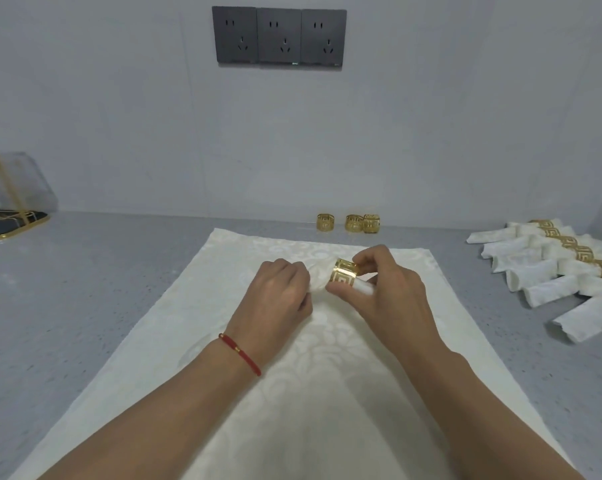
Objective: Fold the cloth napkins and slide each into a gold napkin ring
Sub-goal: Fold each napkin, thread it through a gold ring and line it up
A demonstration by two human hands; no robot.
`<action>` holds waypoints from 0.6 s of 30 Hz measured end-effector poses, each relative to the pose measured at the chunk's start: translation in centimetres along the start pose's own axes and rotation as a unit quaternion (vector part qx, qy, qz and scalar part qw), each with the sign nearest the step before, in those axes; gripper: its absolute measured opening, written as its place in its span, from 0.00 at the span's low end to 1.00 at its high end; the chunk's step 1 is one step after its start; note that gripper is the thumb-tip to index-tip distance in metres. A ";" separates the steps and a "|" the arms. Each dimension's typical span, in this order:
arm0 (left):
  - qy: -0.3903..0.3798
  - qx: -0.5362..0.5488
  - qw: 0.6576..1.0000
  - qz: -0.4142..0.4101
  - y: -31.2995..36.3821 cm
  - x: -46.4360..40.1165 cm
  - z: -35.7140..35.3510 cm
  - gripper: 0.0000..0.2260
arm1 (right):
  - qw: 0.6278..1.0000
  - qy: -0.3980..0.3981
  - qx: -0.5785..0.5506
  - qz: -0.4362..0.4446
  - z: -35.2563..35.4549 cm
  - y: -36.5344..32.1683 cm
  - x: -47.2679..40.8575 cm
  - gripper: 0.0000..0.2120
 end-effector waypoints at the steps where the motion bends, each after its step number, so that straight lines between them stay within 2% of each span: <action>1: 0.009 0.005 1.000 0.000 0.1 0.0 0.1 0.11 | 1.000 0.011 -0.022 -0.012 0.1 0.2 0.0 0.24; 3: 0.024 0.012 1.000 0.003 0.1 0.0 0.4 0.12 | 0.997 0.031 -0.059 -0.030 0.3 0.3 0.2 0.25; 6: 0.025 0.017 0.999 0.014 -0.3 -0.1 0.6 0.12 | 0.995 0.034 -0.091 -0.025 0.3 0.3 0.1 0.20; 11: 0.010 0.012 0.999 0.035 -1.4 -0.2 0.6 0.14 | 0.990 0.025 -0.137 0.011 0.4 0.3 0.1 0.03; 18: 0.031 0.037 0.999 0.011 -0.7 -0.2 1.4 0.07 | 0.965 0.042 -0.254 -0.055 0.8 0.9 -0.3 0.09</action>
Point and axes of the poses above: each hand's wrist, its own x-axis away from the middle knuckle, its own z-axis out of the back of the hand, y = z × x, the point moved 7 cm from there along -x, towards the middle knuckle, and after that the axes turned 12 degrees about z, right-handed, at the moved point
